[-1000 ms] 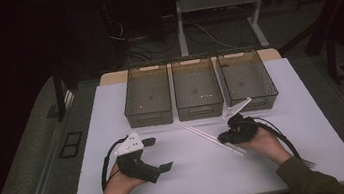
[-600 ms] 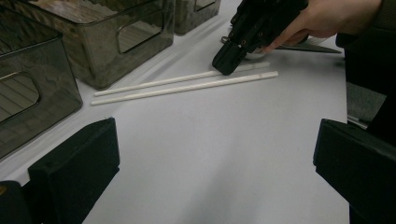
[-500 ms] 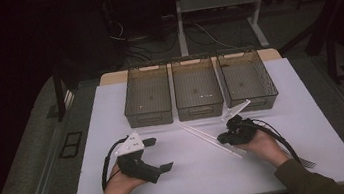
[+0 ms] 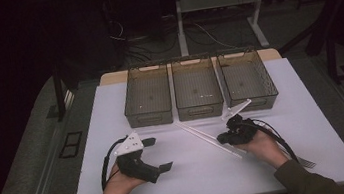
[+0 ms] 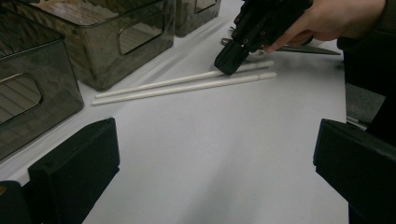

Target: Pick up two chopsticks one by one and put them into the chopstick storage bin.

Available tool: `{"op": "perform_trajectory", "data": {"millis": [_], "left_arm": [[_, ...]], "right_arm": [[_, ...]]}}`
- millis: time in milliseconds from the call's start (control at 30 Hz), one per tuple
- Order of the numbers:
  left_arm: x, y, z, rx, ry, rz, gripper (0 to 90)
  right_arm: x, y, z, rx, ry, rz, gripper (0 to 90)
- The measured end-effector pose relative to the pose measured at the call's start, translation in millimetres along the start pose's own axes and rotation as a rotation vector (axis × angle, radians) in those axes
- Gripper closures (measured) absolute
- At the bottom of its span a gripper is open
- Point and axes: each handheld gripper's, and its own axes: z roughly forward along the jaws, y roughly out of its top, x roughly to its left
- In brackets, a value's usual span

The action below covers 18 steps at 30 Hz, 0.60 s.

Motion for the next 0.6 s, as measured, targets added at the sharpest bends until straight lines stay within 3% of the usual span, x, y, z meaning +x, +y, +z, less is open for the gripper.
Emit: {"op": "perform_trajectory", "data": {"millis": [600], "left_arm": [[0.0,0.3,-0.8,-0.008,-0.001,0.002,0.0]], "right_arm": [[-3.4,-0.6,-27.1,-0.092,0.047,0.039,84.5]]}}
